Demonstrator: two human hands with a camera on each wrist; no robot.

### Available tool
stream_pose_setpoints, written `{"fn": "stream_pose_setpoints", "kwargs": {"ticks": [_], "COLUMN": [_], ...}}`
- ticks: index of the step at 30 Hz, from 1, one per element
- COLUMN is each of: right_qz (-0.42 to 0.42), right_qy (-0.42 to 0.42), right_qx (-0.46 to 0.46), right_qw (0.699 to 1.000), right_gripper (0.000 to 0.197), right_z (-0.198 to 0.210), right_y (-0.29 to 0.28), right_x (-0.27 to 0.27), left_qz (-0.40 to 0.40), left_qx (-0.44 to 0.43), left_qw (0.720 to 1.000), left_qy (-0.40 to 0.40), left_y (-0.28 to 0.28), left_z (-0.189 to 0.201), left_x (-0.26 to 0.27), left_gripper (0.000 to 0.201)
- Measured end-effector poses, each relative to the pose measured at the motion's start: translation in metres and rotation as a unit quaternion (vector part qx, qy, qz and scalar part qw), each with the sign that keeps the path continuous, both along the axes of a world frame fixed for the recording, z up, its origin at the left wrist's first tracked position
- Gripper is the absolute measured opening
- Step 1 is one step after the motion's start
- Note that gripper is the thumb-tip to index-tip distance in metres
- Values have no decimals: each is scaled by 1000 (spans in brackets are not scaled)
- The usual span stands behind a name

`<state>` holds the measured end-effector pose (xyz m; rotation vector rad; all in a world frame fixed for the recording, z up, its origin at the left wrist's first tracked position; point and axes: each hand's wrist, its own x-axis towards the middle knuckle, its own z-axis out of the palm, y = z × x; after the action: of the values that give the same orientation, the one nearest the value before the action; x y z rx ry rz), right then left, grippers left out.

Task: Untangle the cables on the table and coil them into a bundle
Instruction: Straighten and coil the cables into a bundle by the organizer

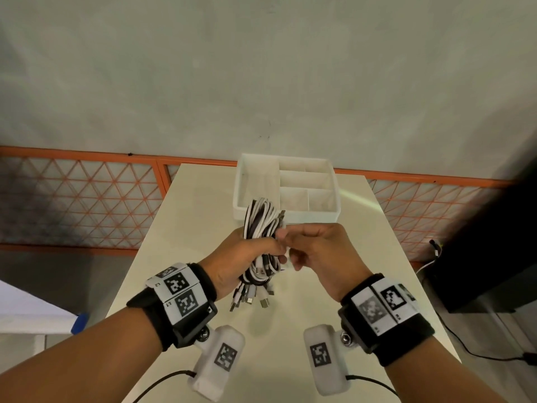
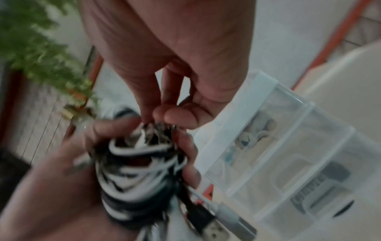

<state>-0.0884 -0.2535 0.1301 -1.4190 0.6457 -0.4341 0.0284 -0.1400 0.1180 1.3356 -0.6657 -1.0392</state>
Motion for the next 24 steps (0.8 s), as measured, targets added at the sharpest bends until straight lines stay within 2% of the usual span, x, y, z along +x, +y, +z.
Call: {"fn": "stream_pose_setpoints", "kwargs": {"ticks": [2,4,8,11,14,15,18,21,22,24], "right_qz": [-18,-10,70,97,85,77,38,29,35,91], "right_qy": [1,-1,23,64,86,87,74,22,15,30], "right_qx": [-26,-48,-95,-111,-160,-176,-191,-127,-96,-51], "right_qw": [1000,999,993,987,980,978,978,991,995,994], "right_gripper": [11,9,23,23,11,15,28,28,39,74], "right_z": [-1,-2,3,4,-5,-8,-16,-12,-10,-9], "right_y": [5,8,7,1,0,1,4,1,0,-2], "right_x": [5,6,3,4,7,7,8,7,6,7], "left_qz": [-9,-4,-31,-35,-21,-21,-13,30,47,73], "left_qx": [-17,-24,-24,-2,31,36,22,-17,-30,-47], "left_qw": [1000,999,997,993,991,991,995,999,998,995], "left_qy": [-6,-24,-69,-110,-128,-124,-94,-31,-4,42], "left_y": [-1,0,4,5,6,7,10,8,7,6], "left_z": [4,5,6,4,-5,-6,-6,-6,-6,-5], "left_x": [-4,-3,-1,-3,-2,-2,-2,-1,0,2], "left_gripper": [12,9,6,12,25,27,16,27,27,29]}}
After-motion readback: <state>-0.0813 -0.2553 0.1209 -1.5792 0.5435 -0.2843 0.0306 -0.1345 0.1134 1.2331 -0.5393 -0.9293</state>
